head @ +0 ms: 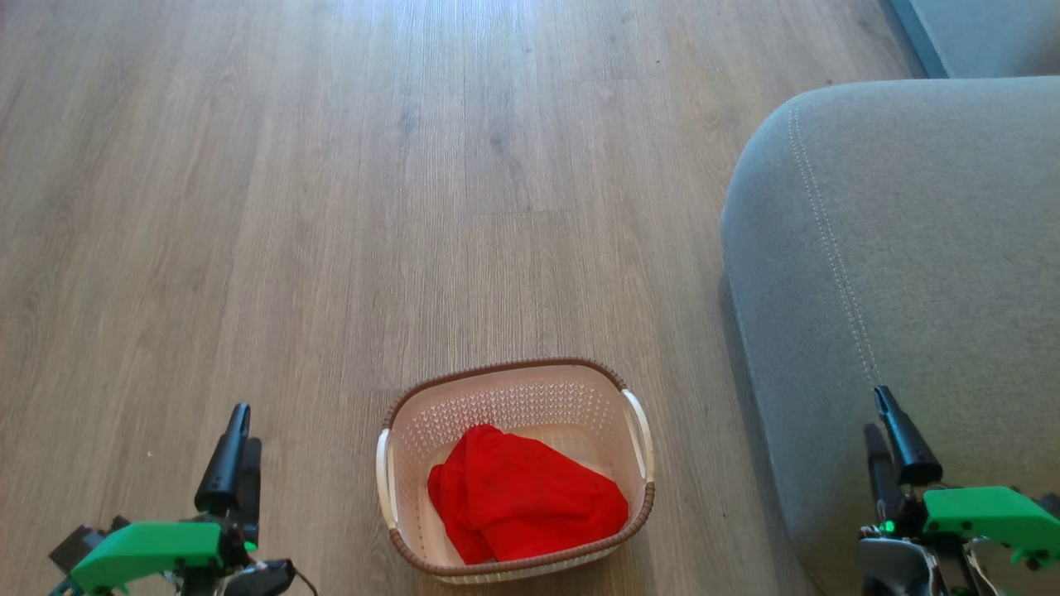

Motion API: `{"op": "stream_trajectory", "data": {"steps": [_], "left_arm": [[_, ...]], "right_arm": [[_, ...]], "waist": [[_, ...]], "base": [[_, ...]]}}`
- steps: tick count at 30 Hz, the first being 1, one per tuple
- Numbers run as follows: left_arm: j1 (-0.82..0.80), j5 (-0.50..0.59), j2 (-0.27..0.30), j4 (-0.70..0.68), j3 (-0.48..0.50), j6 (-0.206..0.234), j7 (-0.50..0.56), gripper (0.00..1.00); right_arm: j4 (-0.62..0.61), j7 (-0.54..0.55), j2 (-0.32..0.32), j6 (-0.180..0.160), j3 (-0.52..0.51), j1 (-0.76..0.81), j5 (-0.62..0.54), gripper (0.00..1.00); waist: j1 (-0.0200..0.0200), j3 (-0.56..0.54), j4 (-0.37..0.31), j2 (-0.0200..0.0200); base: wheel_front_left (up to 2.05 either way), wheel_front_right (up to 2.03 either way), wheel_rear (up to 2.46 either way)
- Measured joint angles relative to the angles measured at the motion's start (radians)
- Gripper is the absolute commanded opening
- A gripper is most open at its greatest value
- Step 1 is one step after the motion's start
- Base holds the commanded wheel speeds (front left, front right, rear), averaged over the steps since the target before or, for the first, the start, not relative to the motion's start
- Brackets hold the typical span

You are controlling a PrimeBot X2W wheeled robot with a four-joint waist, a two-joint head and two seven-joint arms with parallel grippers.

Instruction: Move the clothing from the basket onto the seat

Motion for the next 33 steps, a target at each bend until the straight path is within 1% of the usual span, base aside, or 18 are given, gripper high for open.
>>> {"op": "stream_trajectory", "data": {"steps": [6, 12, 24, 29, 33], "left_arm": [[-0.001, 0.029, 0.000, -0.016, 0.006, 0.000, -0.012, 1.00], [-0.006, 0.085, 0.000, -0.044, 0.026, 0.000, -0.033, 1.00], [-0.040, 0.195, 0.000, -0.111, 0.082, -0.001, -0.065, 1.00], [-0.059, 0.263, 0.000, -0.152, 0.099, 0.001, -0.081, 1.00], [-0.059, 0.310, 0.000, -0.187, 0.095, 0.019, -0.091, 1.00]], "right_arm": [[-0.006, -0.013, 0.000, 0.000, -0.016, -0.002, -0.058, 1.00], [-0.035, -0.030, 0.000, 0.000, -0.029, -0.013, -0.128, 1.00], [-0.123, -0.067, 0.000, 0.000, -0.033, -0.030, -0.311, 1.00], [-0.162, -0.078, 0.000, 0.000, -0.030, -0.049, -0.392, 1.00], [-0.182, -0.092, 0.000, 0.000, -0.033, -0.049, -0.459, 1.00]], "waist": [[0.0000, 0.001, -0.001, 0.0000], [0.0000, 0.002, 0.000, 0.0000], [0.0000, 0.007, -0.001, 0.0000], [0.0000, 0.010, 0.001, 0.0000], [0.0000, 0.012, 0.005, 0.0000]], "base": [[0.00, 0.00, 0.00], [0.00, 0.00, 0.00], [0.00, 0.00, 0.00], [0.00, 0.00, 0.00], [0.00, 0.00, 0.00]]}}
